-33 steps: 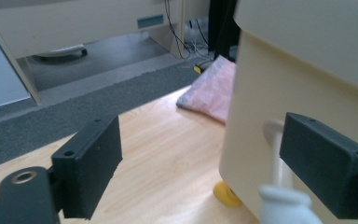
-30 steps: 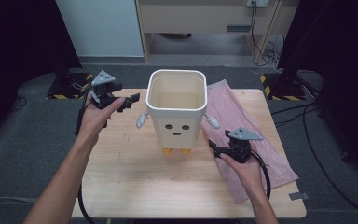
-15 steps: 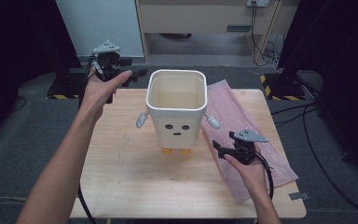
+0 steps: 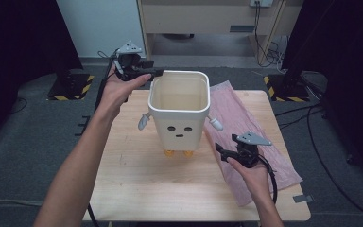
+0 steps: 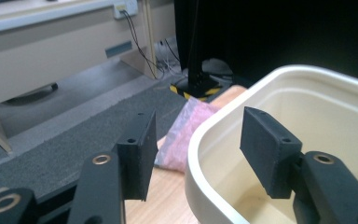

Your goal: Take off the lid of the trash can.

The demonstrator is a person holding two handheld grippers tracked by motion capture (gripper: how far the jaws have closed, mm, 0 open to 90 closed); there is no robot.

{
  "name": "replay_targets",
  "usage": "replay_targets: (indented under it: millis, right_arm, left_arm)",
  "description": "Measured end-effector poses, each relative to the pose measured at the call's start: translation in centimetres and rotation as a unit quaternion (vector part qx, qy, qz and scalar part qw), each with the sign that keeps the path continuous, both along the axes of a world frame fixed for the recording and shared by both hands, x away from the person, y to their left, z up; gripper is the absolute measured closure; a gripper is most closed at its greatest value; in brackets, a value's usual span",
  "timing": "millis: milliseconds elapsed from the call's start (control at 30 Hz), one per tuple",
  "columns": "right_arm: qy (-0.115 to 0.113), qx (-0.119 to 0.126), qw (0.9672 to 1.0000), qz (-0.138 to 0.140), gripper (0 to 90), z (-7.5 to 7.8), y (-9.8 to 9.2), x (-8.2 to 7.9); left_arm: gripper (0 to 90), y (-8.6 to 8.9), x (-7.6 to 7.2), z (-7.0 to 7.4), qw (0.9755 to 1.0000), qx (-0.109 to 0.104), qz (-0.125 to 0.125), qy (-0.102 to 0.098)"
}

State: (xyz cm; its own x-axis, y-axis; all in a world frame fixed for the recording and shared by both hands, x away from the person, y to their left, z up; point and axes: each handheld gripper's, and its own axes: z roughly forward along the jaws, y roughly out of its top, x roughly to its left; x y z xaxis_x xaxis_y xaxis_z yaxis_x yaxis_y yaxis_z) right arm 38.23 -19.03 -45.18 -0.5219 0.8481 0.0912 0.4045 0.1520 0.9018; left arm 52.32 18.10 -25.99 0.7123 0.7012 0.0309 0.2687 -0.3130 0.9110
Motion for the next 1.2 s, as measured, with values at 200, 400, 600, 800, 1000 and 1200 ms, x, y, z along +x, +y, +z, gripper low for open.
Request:
replay_targets:
  millis: [200,400,600,800,1000,1200]
  right_arm:
    - [0.0,0.002,1.0,-0.002,22.2,0.1,-0.3,-0.1]
    - [0.001,0.003,1.0,0.0,22.6,0.0,-0.3,-0.1]
    - [-0.001,0.004,1.0,0.001,22.8,0.1,-0.4,-0.2]
    - [-0.003,0.006,1.0,0.0,22.9,0.2,-0.7,-0.4]
    - [-0.005,0.007,1.0,-0.003,23.0,0.3,-0.9,-0.4]
    - [-0.003,0.006,1.0,-0.003,23.0,0.1,-0.9,-0.3]
  left_arm:
    - [51.7,0.2,0.3,-1.6,0.9998,-0.002,0.012,0.013]
    - [57.1,-0.3,0.4,-1.9,0.9999,0.001,0.012,0.011]
    - [66.4,-0.9,0.6,-2.4,0.9998,0.006,0.008,0.017]
    - [74.1,-1.0,0.4,-2.6,0.9994,-0.011,0.029,0.016]
    - [75.1,-1.1,0.3,-2.6,0.9994,-0.006,0.032,0.011]
    - [75.9,-1.0,0.5,-2.4,0.9994,-0.006,0.026,0.021]
